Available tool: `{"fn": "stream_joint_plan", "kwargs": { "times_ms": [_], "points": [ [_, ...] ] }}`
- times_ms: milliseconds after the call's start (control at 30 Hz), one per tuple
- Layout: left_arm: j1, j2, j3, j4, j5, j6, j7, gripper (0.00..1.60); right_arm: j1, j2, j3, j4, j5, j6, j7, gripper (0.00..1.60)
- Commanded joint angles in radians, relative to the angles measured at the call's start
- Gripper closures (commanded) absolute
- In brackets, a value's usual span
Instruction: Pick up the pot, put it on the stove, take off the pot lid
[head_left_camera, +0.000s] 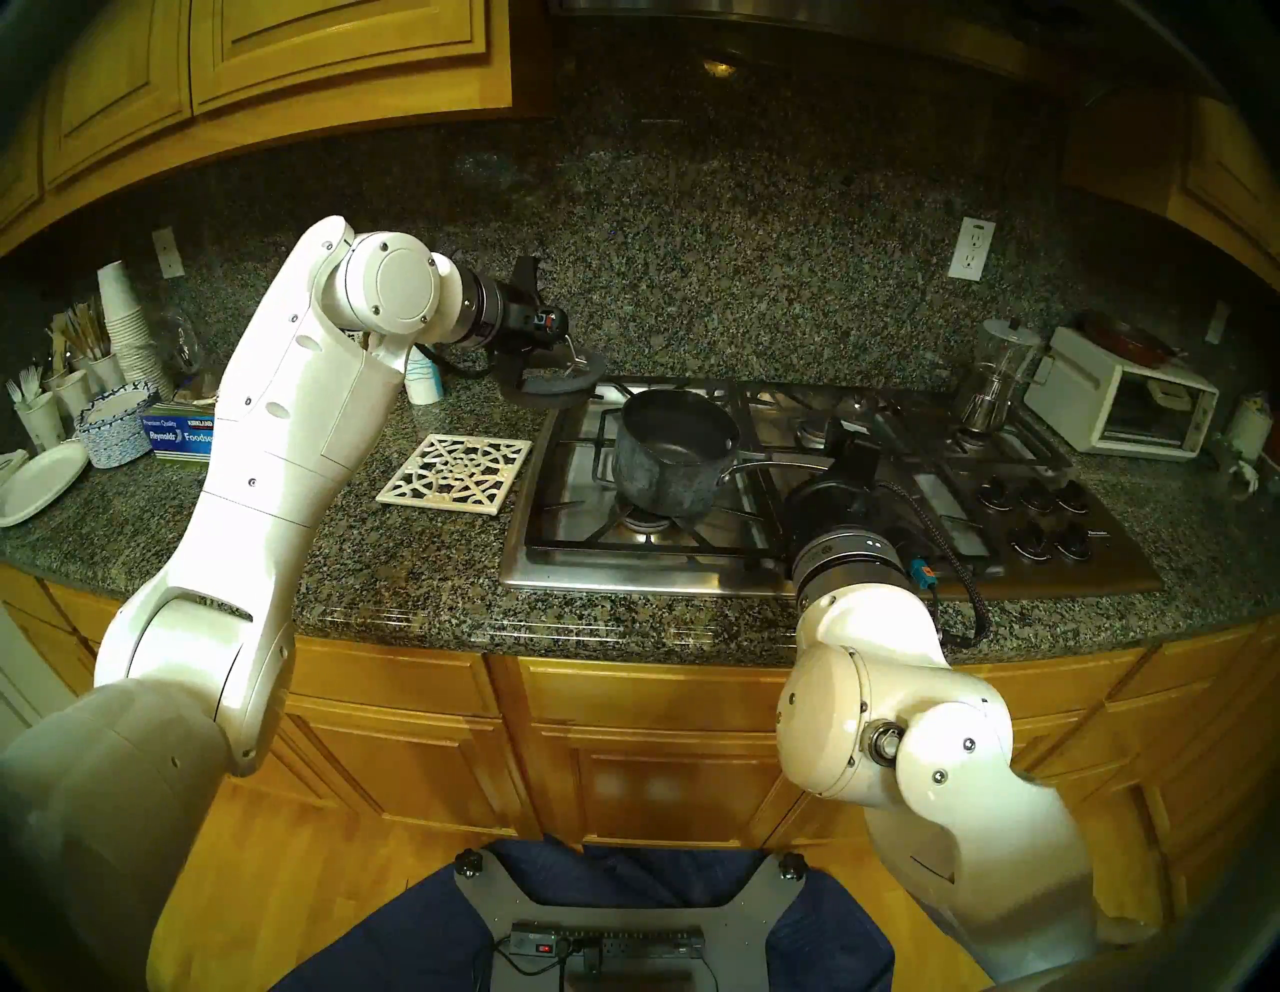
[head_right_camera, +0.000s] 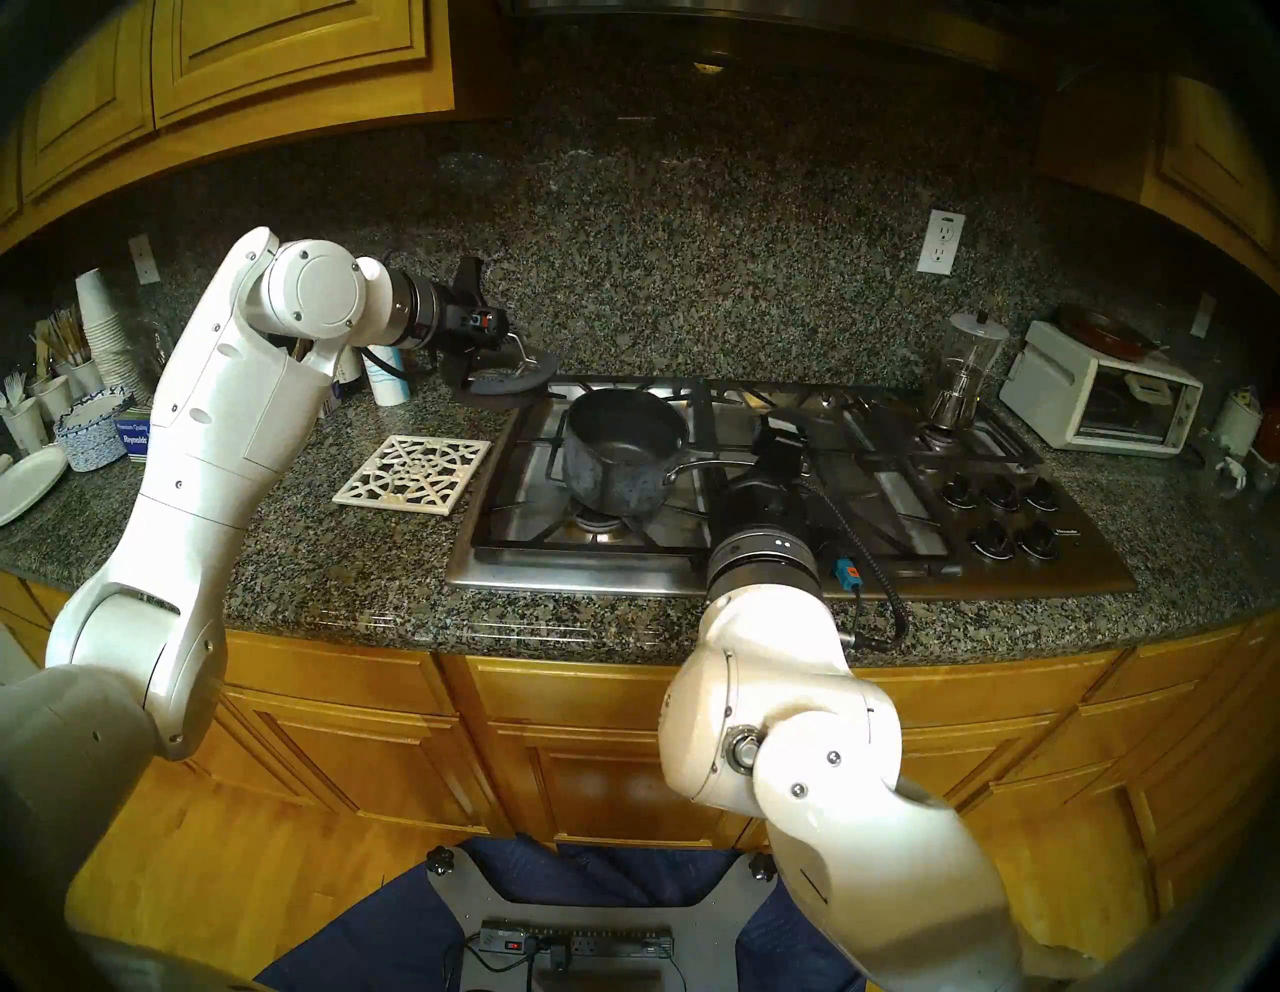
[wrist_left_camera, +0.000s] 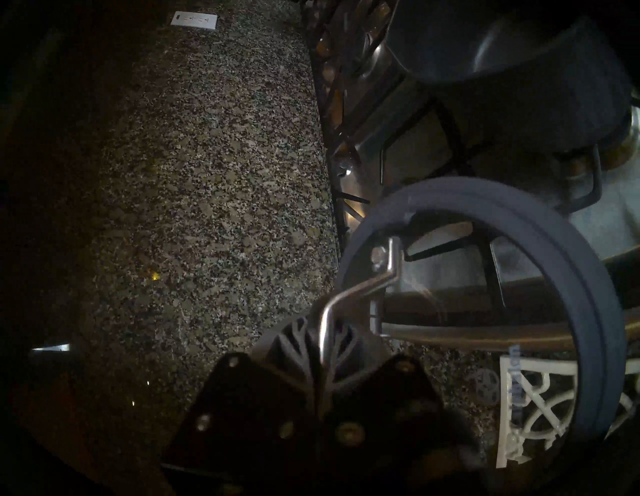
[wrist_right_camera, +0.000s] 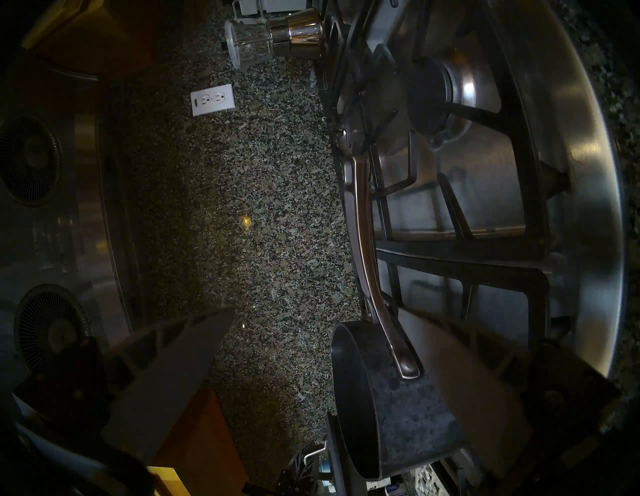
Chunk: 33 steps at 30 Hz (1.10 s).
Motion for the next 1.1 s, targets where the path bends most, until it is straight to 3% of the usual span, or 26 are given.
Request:
{"fn": "stream_joint_plan", "kwargs": {
  "times_ms": [0,567,1067],
  "points": [
    [-0.034,0.010,-0.034,0.012,0.012,-0.008,0.055,1.60,0.017,0.001,0.004,-0.027,-0.017,0.001,0.014,0.00],
    [0.008,0.051,-0.071,0.037,0.037,-0.033,0.079,1.60,0.017,0.001,0.004,-0.027,-0.017,0.002,0.014,0.00],
    [0.110,0.079,-0.094,0.044,0.063,-0.035,0.119,1.60,0.017,0.001,0.003,-0.027,-0.019,0.001,0.014,0.00]
  ]
}}
